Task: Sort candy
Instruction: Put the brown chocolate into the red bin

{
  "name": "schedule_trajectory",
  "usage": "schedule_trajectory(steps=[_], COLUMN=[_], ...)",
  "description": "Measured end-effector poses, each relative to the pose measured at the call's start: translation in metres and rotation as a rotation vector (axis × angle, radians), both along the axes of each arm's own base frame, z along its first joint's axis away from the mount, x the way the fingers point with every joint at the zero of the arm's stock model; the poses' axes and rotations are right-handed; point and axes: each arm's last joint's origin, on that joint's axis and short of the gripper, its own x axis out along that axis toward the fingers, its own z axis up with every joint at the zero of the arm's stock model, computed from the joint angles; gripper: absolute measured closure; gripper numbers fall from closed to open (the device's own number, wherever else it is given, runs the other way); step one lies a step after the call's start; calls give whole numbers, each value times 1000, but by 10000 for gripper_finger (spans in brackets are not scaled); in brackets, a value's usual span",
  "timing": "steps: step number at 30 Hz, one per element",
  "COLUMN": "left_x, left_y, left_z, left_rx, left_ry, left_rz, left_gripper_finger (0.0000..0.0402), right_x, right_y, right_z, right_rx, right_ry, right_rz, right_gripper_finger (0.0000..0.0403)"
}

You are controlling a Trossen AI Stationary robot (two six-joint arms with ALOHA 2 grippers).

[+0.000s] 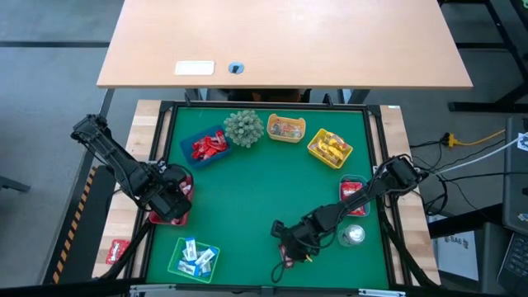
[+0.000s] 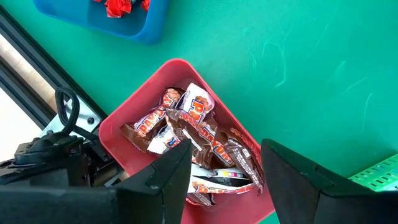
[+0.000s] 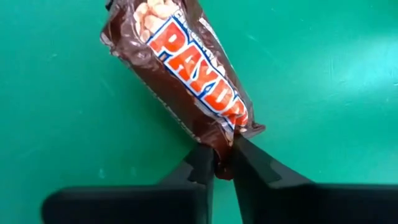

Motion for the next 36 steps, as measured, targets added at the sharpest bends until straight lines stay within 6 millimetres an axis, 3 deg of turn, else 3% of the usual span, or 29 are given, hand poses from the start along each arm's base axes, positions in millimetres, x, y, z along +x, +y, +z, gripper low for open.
schedule_trajectory(steps=[6,36], left_x=[0,0], left_y=[0,0], left_z=[0,0], left_rx=[0,1], left_ry=[0,-2], left_rz=[0,0], left_gripper_finger=[223,223], right_x=[0,5], right_y=[0,0], right_z=[0,9], right_rx=[-1,122], right_ry=[-4,-16], right_rz=[-1,-163], right_gripper_finger=[382,388])
